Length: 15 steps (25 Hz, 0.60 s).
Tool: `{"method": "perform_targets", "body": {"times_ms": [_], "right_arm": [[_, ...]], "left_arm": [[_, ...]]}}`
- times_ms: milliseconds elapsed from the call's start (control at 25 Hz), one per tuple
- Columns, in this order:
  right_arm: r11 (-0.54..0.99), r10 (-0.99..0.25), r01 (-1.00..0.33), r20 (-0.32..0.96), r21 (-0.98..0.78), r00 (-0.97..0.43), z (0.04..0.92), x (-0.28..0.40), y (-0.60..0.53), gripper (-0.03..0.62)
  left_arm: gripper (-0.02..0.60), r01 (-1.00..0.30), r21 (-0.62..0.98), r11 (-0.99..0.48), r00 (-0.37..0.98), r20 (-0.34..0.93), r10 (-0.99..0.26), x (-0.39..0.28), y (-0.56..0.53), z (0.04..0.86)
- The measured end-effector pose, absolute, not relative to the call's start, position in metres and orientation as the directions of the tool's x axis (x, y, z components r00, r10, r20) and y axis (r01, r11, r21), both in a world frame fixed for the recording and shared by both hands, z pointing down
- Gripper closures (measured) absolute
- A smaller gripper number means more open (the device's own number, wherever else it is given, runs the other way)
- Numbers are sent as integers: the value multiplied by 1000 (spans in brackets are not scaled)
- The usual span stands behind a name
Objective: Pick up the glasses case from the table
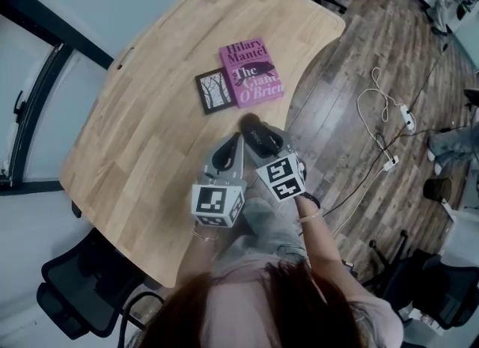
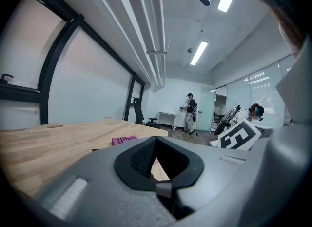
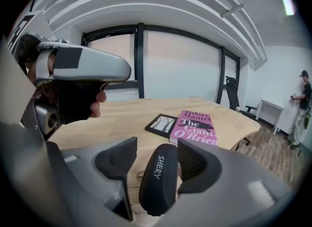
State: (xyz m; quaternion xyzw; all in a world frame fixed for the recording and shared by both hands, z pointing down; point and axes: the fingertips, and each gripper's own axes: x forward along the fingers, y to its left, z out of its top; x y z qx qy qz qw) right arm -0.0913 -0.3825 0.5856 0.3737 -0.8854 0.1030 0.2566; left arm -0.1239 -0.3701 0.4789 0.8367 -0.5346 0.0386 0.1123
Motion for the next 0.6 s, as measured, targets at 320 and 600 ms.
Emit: {"method": "perform_targets", "body": {"times_ms": [320,600], "right_arm": [[701,-570,-714,594,-9,-567,618,-94,-391,315],[692,-546,-722,641,-17,-539,645,-92,-394,297]], "left_arm": [[572,-905,164,-392,421,210,-883,-127,-379,495],[572,-907,181,-380,415,230,-880,-130,-385,514]]}}
